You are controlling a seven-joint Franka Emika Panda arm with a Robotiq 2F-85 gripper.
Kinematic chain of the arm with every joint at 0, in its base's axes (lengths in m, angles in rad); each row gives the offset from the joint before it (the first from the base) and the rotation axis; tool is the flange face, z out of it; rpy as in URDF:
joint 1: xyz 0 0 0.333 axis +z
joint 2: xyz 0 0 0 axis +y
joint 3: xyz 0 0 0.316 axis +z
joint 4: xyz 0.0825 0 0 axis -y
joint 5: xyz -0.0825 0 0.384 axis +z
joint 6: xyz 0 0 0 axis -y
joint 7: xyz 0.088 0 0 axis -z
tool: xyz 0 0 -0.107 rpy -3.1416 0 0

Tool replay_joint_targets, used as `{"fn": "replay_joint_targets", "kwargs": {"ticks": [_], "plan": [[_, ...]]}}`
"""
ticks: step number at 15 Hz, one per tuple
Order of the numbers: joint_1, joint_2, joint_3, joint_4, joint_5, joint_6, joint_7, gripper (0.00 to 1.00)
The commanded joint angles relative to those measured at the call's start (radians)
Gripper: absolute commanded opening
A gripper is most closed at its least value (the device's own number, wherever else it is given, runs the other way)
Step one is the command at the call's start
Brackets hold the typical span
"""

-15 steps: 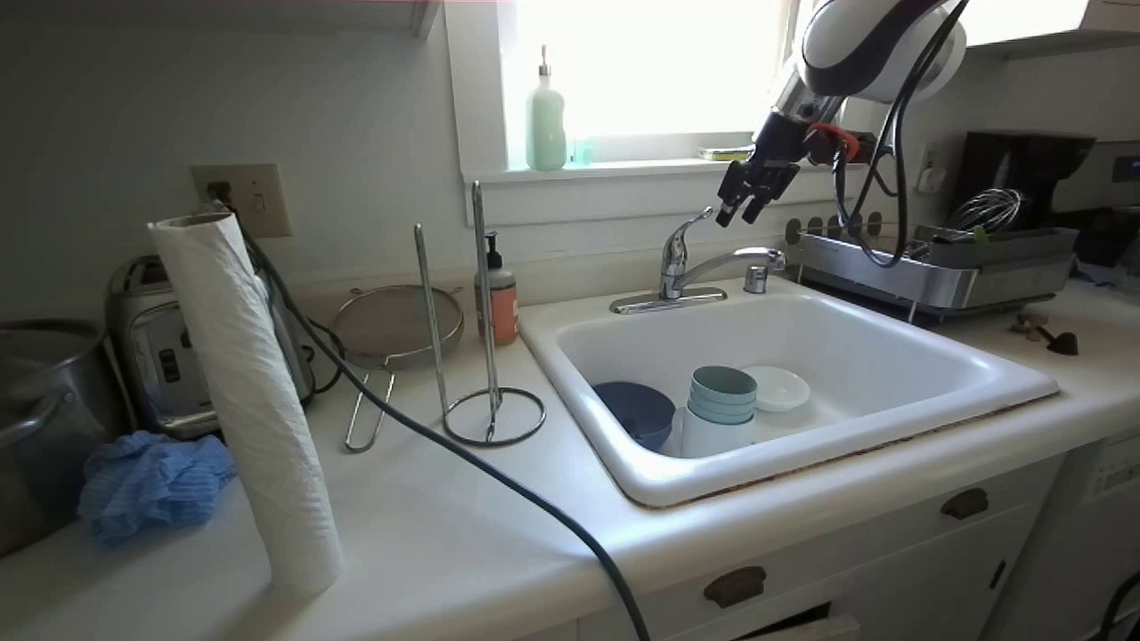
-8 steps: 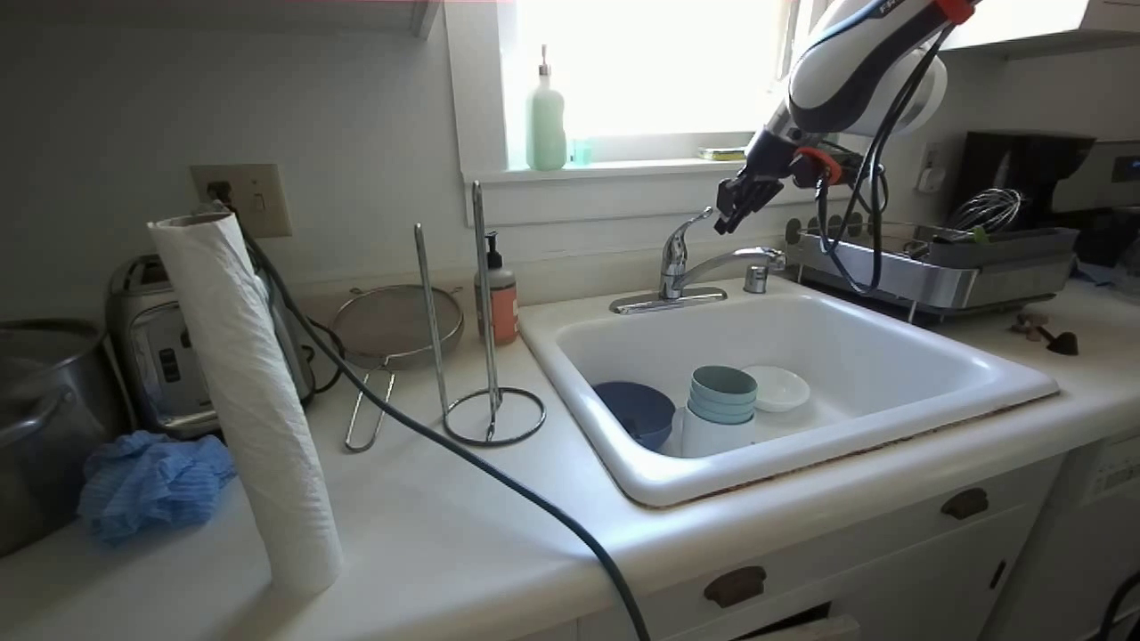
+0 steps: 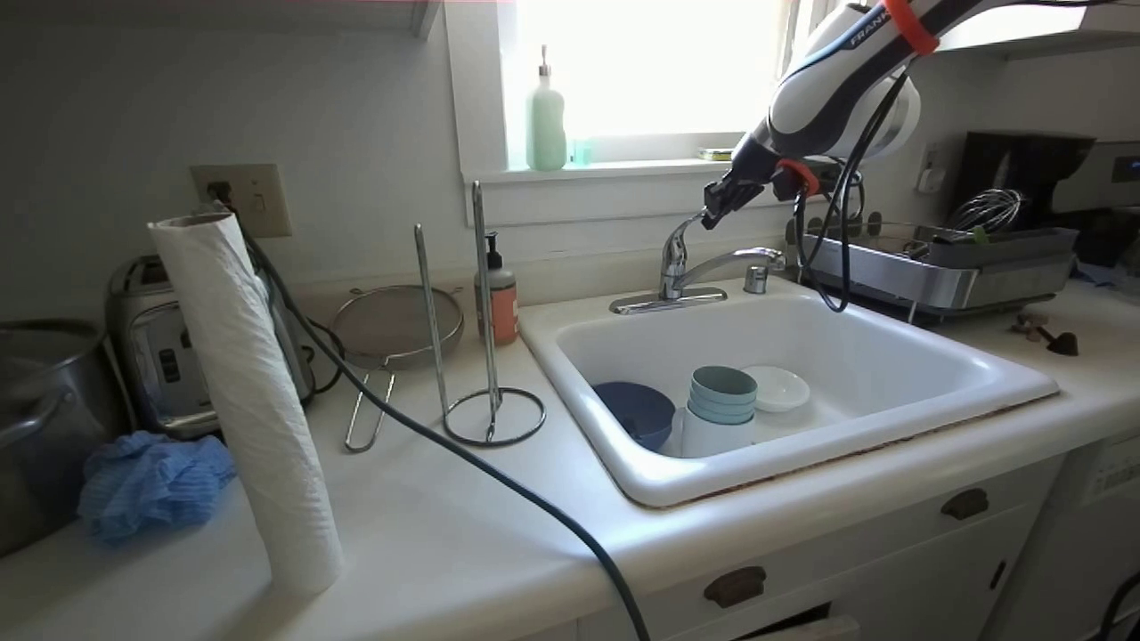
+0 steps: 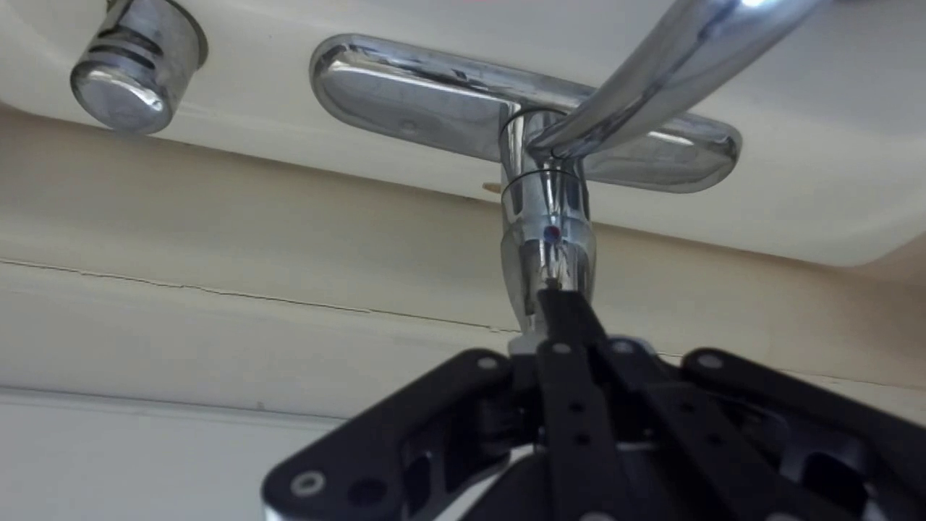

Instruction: Move the tap nozzle slightly to the left and open the tap using the faucet

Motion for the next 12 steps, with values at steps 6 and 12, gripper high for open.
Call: {"fn": "replay_joint_targets", "kwargs": {"ticks": [6, 12], "plan": [[-0.091, 0.05, 0.129, 0.071, 0.144, 0.105, -0.141, 0.0], [-0.046, -0.023, 0.047, 0.03, 0.028, -0.203, -0.01, 0.0]]}}
